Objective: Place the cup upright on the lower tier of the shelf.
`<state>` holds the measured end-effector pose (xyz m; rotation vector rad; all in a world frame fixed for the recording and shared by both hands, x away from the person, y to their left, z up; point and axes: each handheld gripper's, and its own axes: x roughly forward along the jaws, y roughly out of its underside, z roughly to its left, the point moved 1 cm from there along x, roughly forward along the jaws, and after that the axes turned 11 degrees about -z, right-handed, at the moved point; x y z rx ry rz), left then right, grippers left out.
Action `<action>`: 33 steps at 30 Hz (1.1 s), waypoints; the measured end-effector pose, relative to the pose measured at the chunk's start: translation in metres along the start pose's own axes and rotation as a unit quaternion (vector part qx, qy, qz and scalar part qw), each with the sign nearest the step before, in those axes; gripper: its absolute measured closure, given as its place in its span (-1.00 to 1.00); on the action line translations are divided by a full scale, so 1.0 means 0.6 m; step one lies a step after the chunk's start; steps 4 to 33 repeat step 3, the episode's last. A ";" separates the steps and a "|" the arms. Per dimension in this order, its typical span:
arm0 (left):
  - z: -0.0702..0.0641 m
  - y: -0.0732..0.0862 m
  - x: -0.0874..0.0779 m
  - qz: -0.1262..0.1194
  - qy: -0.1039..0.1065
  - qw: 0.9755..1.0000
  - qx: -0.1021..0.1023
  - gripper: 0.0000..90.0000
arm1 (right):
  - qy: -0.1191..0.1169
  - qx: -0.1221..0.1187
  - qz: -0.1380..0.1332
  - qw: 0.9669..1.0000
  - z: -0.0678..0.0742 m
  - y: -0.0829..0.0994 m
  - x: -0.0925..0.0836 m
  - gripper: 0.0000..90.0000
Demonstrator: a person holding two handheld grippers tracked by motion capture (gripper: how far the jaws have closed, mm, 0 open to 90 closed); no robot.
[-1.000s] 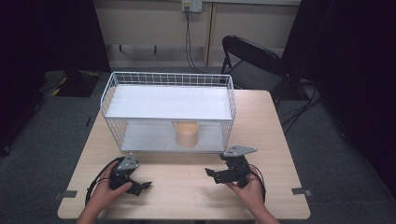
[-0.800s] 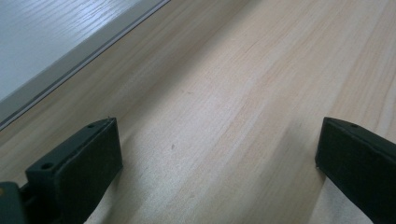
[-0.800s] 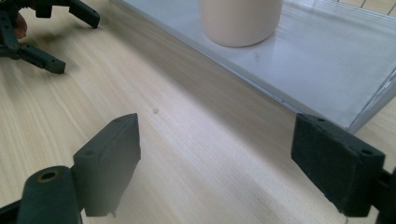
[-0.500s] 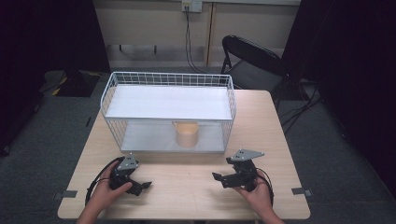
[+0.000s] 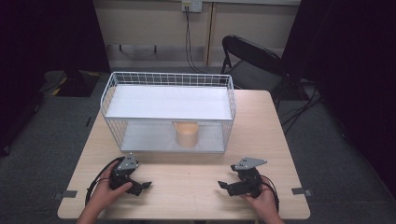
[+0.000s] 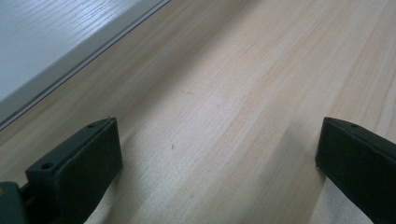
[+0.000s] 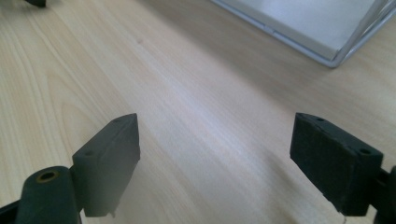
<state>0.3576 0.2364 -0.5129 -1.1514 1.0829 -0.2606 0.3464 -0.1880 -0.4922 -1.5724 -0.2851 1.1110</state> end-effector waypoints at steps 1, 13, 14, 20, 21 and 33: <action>0.000 0.000 0.000 0.000 0.000 1.000 0.000 -1.00 | 0.002 -0.002 0.002 1.000 0.001 0.002 0.001 -0.65; 0.000 0.000 0.000 0.000 0.000 1.000 0.000 -1.00 | -0.003 -0.005 0.000 1.000 0.003 0.001 0.002 -0.65; 0.000 0.000 0.000 0.000 0.000 1.000 0.000 -1.00 | -0.003 -0.005 0.000 1.000 0.003 0.001 0.002 -0.65; 0.000 0.000 0.000 0.000 0.000 1.000 0.000 -1.00 | -0.003 -0.005 0.000 1.000 0.003 0.001 0.002 -0.65; 0.000 0.000 0.000 0.000 0.000 1.000 0.000 -1.00 | -0.003 -0.005 0.000 1.000 0.003 0.001 0.002 -0.65; 0.000 0.000 0.000 0.000 0.000 1.000 0.000 -1.00 | -0.003 -0.005 0.000 1.000 0.003 0.001 0.002 -0.65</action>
